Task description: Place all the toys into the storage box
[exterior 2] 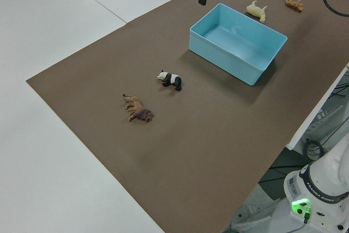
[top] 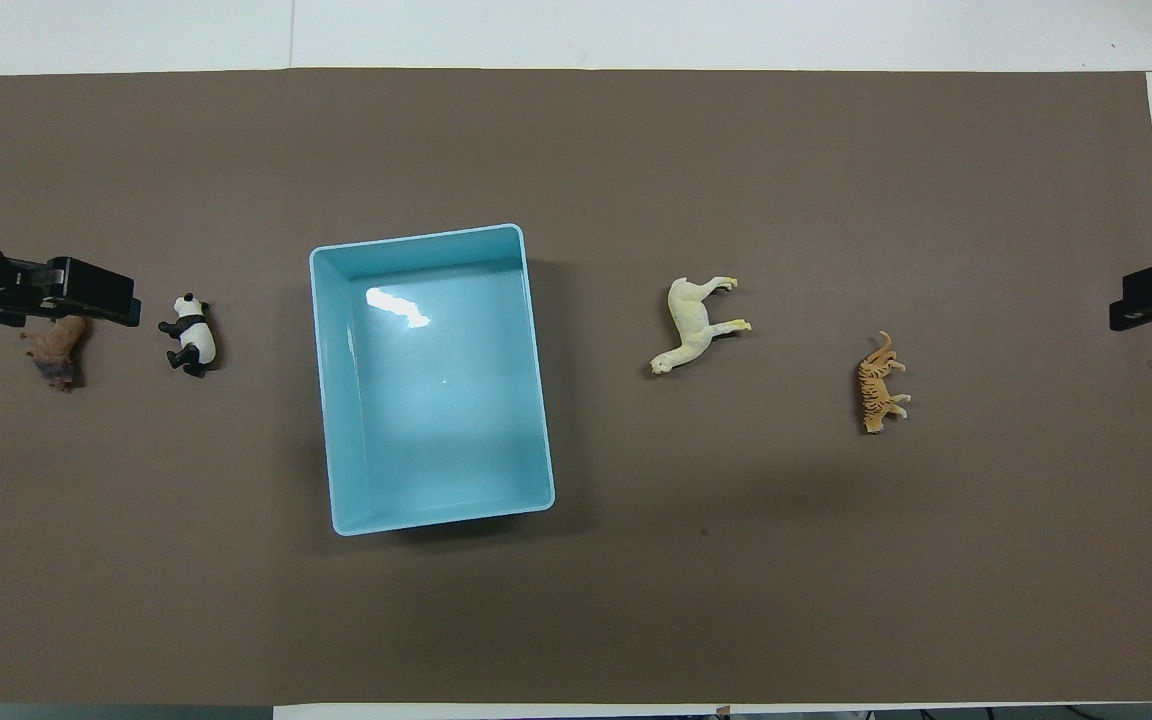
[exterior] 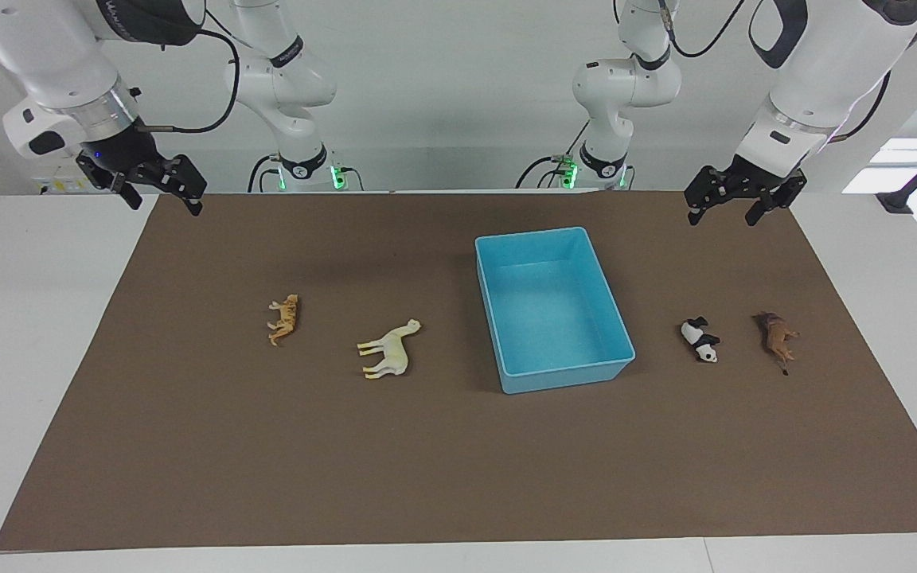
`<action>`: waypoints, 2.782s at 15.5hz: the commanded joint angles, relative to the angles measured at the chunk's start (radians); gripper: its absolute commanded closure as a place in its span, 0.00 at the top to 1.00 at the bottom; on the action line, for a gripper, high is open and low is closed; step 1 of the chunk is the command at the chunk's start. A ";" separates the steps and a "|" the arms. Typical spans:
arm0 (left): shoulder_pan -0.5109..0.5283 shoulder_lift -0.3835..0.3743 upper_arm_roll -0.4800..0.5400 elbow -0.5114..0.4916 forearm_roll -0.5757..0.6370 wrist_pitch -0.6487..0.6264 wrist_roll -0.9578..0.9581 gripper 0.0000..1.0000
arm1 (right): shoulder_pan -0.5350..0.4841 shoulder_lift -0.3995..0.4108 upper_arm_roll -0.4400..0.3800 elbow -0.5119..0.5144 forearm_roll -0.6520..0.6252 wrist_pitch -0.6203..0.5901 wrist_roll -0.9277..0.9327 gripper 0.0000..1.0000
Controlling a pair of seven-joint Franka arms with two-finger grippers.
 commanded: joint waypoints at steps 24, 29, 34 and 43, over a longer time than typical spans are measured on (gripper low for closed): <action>0.185 0.278 0.002 -0.521 0.013 1.022 0.008 1.00 | 0.094 -0.129 0.034 -0.608 -0.032 0.524 -0.058 1.00; 0.161 0.300 0.001 -0.526 0.013 1.039 -0.053 1.00 | 0.140 -0.045 0.036 -0.762 -0.032 0.817 -0.069 1.00; 0.159 0.295 0.002 -0.526 0.013 0.983 -0.059 0.78 | 0.130 0.036 0.034 -0.789 -0.032 0.974 -0.122 1.00; 0.125 0.285 -0.004 -0.331 0.011 0.705 -0.146 0.00 | 0.108 0.086 0.034 -0.803 -0.031 1.038 -0.107 0.97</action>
